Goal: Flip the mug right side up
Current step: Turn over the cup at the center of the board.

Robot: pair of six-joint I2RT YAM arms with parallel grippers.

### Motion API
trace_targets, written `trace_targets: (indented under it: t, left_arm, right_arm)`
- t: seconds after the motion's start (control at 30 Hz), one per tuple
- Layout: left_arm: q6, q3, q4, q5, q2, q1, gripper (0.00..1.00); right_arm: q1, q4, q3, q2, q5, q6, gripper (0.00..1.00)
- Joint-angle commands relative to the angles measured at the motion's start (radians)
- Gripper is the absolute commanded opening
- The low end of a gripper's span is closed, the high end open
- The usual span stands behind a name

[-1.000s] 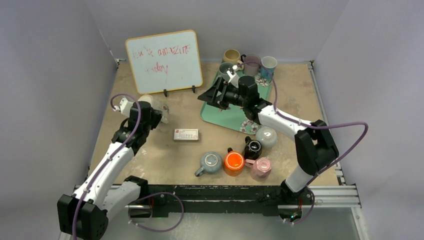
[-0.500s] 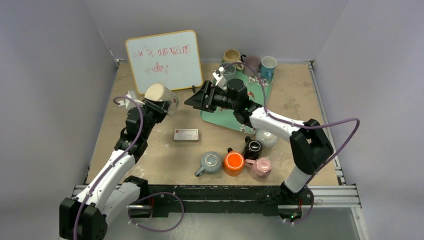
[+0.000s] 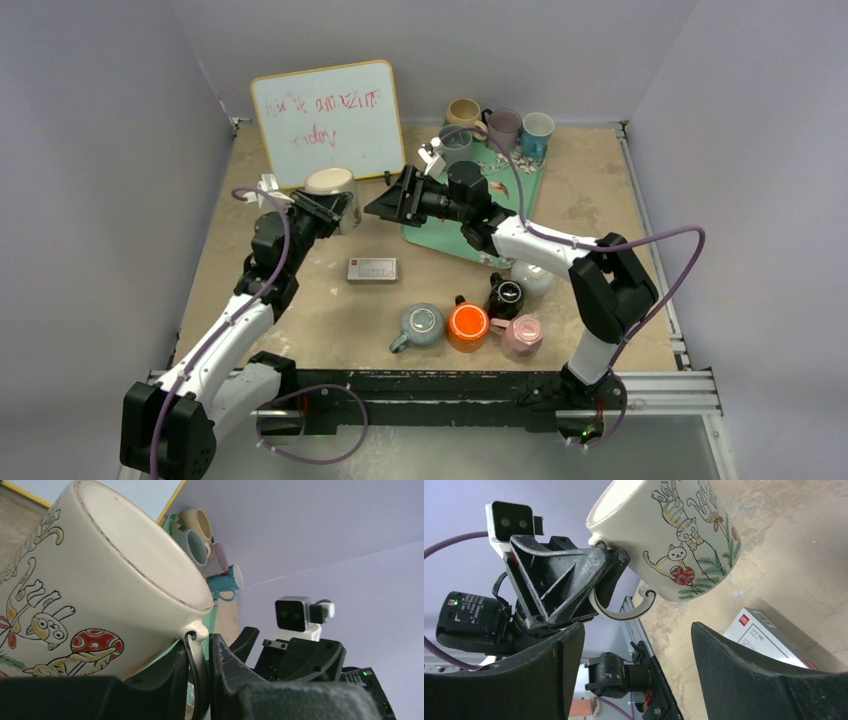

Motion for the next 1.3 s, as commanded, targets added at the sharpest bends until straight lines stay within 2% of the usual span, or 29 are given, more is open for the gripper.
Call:
trace_targets:
  t: [0.0, 0.1, 0.17, 0.3, 0.43, 0.6, 0.73, 0.93, 1.2, 1.27]
  left_arm:
    - [-0.044, 0.077, 0.072, -0.043, -0.004, 0.003, 0.0]
    - [-0.139, 0.083, -0.012, -0.095, 0.002, 0.003, 0.0]
    - [-0.165, 0.099, -0.056, -0.112, 0.007, 0.003, 0.0]
    - [-0.25, 0.143, -0.15, -0.132, 0.016, 0.003, 0.0]
    - [-0.383, 0.212, -0.278, -0.131, 0.034, 0.003, 0.0]
    - [-0.53, 0.256, -0.248, -0.083, 0.067, 0.003, 0.0]
    - [-0.566, 0.335, -0.289, -0.046, 0.09, 0.002, 0.0]
    - [-0.603, 0.389, -0.311, -0.021, 0.094, 0.0, 0.0]
    - [-0.617, 0.393, -0.36, -0.007, 0.062, -0.005, 0.0]
    - [-0.627, 0.391, -0.363, -0.007, 0.057, -0.005, 0.0]
  right_arm:
    - [0.012, -0.061, 0.021, -0.08, 0.056, -0.196, 0.79]
    - [0.028, -0.079, 0.005, -0.116, 0.15, -0.408, 0.77]
    - [0.031, -0.039, -0.024, -0.128, 0.183, -0.493, 0.76]
    - [0.048, 0.198, -0.11, -0.135, 0.215, -0.641, 0.73]
    - [0.102, 0.353, -0.132, -0.106, 0.248, -0.775, 0.76]
    - [0.161, 0.573, -0.126, -0.03, 0.269, -0.866, 0.73]
    - [0.201, 0.708, -0.15, 0.002, 0.3, -0.906, 0.7]
    - [0.261, 0.747, -0.143, 0.045, 0.42, -1.044, 0.69]
    - [0.285, 0.787, -0.085, 0.131, 0.513, -1.209, 0.6]
    - [0.288, 0.8, -0.075, 0.15, 0.561, -1.229, 0.53]
